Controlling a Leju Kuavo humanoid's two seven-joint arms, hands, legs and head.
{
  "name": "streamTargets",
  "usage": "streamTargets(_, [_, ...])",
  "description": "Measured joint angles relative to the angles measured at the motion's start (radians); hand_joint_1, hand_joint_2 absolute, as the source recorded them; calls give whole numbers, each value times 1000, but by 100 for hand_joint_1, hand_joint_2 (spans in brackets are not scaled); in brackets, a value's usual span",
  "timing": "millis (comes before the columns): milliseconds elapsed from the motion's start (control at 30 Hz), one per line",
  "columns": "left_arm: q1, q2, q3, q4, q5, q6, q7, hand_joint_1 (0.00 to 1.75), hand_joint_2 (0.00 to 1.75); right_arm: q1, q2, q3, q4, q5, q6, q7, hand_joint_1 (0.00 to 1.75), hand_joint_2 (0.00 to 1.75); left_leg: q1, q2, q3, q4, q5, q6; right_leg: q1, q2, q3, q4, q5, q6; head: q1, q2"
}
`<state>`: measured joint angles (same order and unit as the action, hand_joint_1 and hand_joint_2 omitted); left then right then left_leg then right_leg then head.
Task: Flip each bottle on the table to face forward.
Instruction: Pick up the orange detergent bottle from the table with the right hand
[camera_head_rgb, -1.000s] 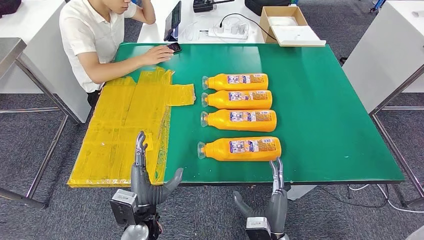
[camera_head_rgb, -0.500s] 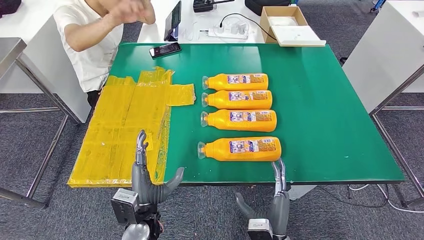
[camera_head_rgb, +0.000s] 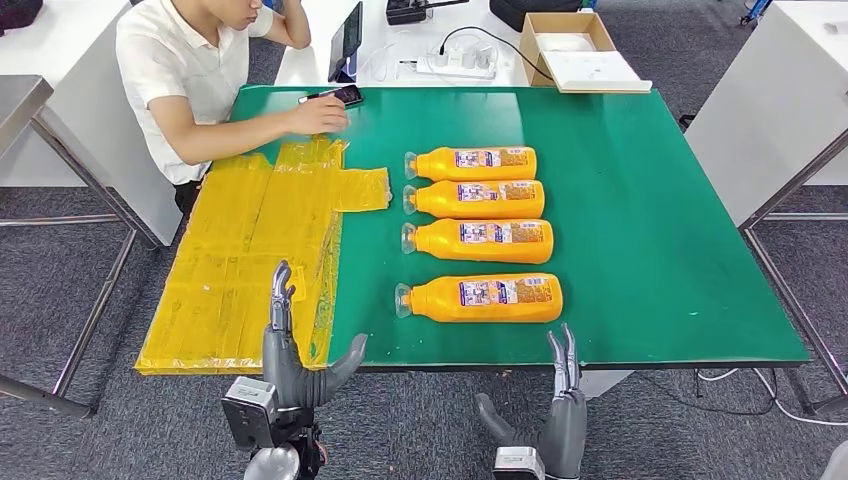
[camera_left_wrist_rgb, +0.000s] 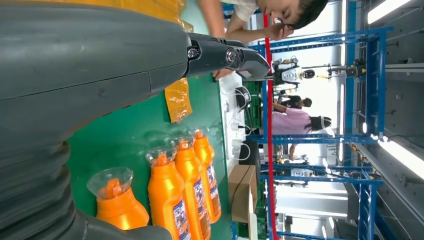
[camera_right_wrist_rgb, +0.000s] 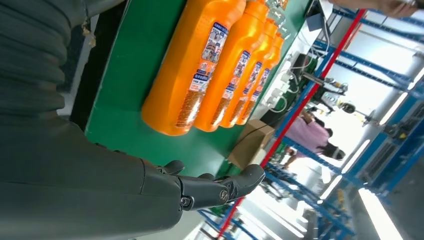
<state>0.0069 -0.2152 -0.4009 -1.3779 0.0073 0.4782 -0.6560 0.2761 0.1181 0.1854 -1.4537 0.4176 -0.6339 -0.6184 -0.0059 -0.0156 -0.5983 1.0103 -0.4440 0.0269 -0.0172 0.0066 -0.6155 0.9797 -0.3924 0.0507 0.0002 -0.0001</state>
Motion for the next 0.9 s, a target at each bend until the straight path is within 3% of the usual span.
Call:
streamTargets(133, [0, 0, -3, 0, -4, -15, 0, 0, 175, -36, -23, -27, 9, 193, 0, 43, 0, 175, 0, 0, 0, 0, 0, 0, 0, 0, 0, 0, 0, 0, 0, 0])
streamTargets(333, [0, 0, -37, 12, -26, -29, 0, 0, 175, -156, -121, -105, 96, 463, 0, 143, 0, 175, -2, 0, 0, 0, 0, 1, -2, 0, 1, 0, 1, 1, 0, 0])
streamTargets(600, [-16, 0, -65, 37, -28, -49, 1, 0, 175, -338, -232, -138, 323, 543, 0, 204, 0, 175, -2, 0, 0, 1, 0, 1, -3, 0, 1, 0, 1, 2, 0, 0])
streamTargets(900, [-30, 0, -75, 52, -28, -51, 2, 0, 175, -425, -265, -136, 464, 556, 2, 219, 0, 175, -2, 0, 0, 1, 0, 1, -2, 0, 1, 0, 1, 2, 0, 0])
